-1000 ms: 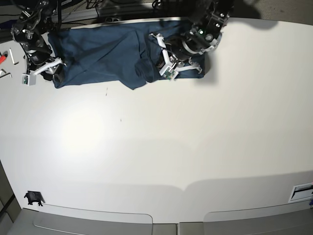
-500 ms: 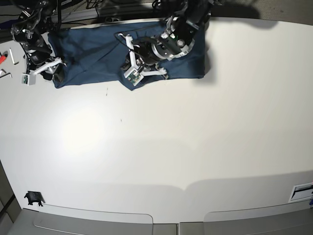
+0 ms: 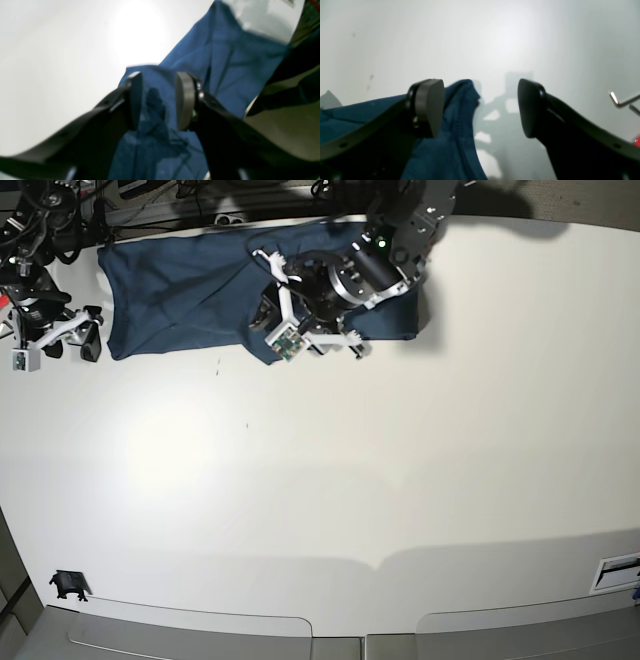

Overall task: Fold the T-shirt properly
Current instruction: 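Lower the folded hem onto the shirt and press it flat with the left gripper, then release and raise the left gripper away from the shirt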

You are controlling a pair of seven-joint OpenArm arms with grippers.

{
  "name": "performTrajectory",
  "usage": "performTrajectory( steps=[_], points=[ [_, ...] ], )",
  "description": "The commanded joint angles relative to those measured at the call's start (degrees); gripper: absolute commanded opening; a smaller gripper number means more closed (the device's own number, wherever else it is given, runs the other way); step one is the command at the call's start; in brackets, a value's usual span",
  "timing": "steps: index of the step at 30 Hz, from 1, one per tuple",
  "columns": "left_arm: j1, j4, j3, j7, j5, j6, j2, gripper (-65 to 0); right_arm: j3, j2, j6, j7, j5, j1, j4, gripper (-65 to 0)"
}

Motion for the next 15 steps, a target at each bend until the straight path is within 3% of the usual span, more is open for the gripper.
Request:
performTrajectory(
  steps=[1,5,10,12,15],
  points=[
    [-0.48,1.18,0.15,-1.70,-0.22,-0.17,0.48,-43.0,0.48,2.03,0.11,0.61,1.64,0.33,-1.01,-21.8],
    [-0.48,1.18,0.15,-2.10,1.27,-0.17,-0.17,-43.0,0.48,5.31,0.59,-2.21,10.45,0.63,-10.23,-21.8],
    [-0.50,1.18,0.15,-2.75,1.22,-0.13,-0.11,-43.0,0.48,6.54,7.58,-14.47,22.32,4.96,-22.56,-21.8],
    [-0.50,1.18,0.15,-2.73,1.22,-0.13,-0.13,-43.0,0.42,6.54,8.54,-17.27,25.11,6.71,-27.02,-21.8],
    [-0.50,1.18,0.15,-2.69,1.22,-0.13,-0.13,-43.0,0.42,6.51,8.54,-17.14,25.44,8.33,-32.20,-21.8]
  ],
)
